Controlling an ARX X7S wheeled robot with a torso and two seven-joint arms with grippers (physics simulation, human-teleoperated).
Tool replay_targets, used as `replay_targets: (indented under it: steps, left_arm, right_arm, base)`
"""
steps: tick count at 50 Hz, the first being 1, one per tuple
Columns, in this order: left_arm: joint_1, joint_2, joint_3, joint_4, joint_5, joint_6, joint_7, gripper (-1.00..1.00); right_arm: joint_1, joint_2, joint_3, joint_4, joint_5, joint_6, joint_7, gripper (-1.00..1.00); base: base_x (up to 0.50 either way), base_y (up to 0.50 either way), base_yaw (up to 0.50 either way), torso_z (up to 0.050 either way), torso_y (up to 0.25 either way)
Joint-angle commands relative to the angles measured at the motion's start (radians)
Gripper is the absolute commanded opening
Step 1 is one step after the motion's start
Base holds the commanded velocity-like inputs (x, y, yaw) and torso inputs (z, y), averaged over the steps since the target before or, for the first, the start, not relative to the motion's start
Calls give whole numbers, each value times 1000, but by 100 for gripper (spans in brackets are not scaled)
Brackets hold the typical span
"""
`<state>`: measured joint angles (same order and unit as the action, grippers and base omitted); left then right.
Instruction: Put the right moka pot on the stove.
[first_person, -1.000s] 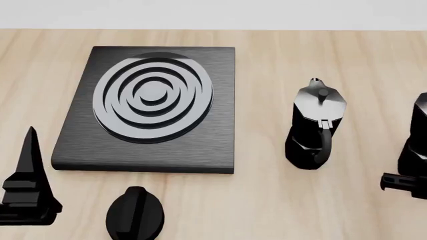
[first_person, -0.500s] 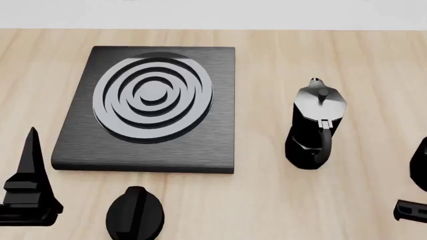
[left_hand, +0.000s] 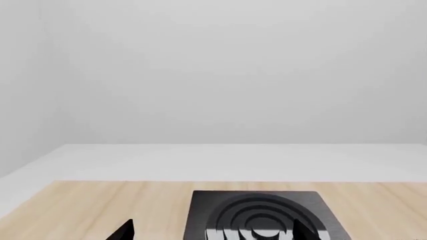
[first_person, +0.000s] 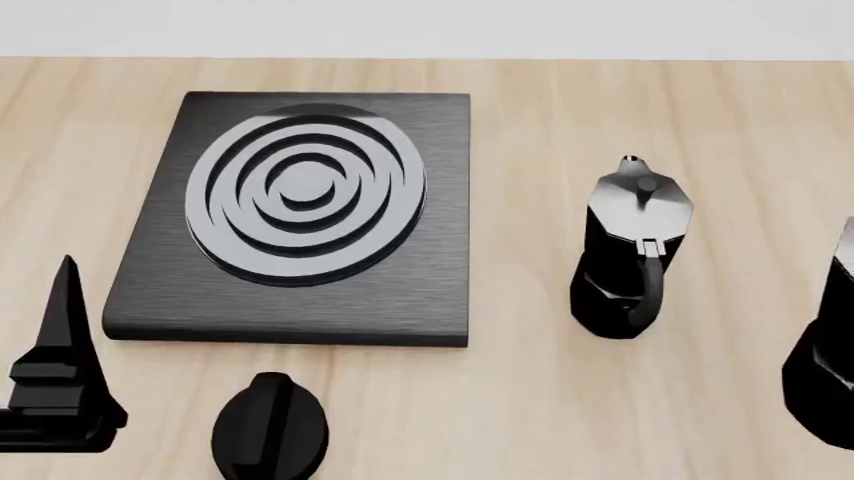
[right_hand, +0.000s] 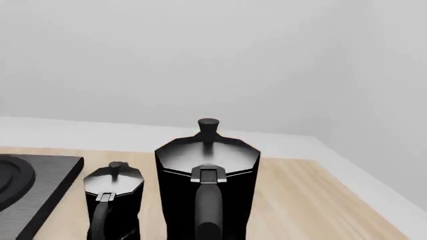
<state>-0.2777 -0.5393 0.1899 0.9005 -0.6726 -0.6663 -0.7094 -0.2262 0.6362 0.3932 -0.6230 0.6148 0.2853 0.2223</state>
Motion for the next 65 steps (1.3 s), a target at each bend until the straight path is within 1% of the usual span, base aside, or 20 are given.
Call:
replay_targets:
  steps: [1, 17, 29, 43, 51, 55, 65]
  left_arm:
    - [-7, -4, 3, -2, -8, -6, -5, 100]
    - [0, -7, 5, -4, -7, 8, -5, 100]
    - [-6, -11, 8, -4, -13, 4, -10, 100]
    - [-4, -14, 11, -8, -15, 12, -10, 100]
    - [3, -16, 15, -6, -6, 26, -7, 100]
    - [-5, -17, 10, -8, -22, 18, -10, 100]
    - [-4, -19, 9, -3, -25, 22, -15, 100]
  right_arm:
    - [-96, -16, 26, -114, -30, -34, -26, -100]
    - [-141, -16, -36, -209, -49, -50, -61, -100]
    - [-105, -20, -147, -231, -82, -51, -83, -100]
    - [5, -26, -315, -247, -115, -16, -109, -100]
    - [84, -40, -378, -220, -108, -2, -128, -100]
    - [129, -42, -422, -225, -117, 27, -129, -100]
    - [233, -50, -482, -209, -104, 95, -126, -100]
  base:
    - [0, 0, 0, 0, 0]
    - [0, 0, 0, 0, 1]
    - [0, 0, 0, 0, 0]
    - [0, 0, 0, 0, 1]
    - [0, 0, 0, 2, 1]
    - [0, 0, 0, 0, 0]
    - [0, 0, 0, 0, 1]
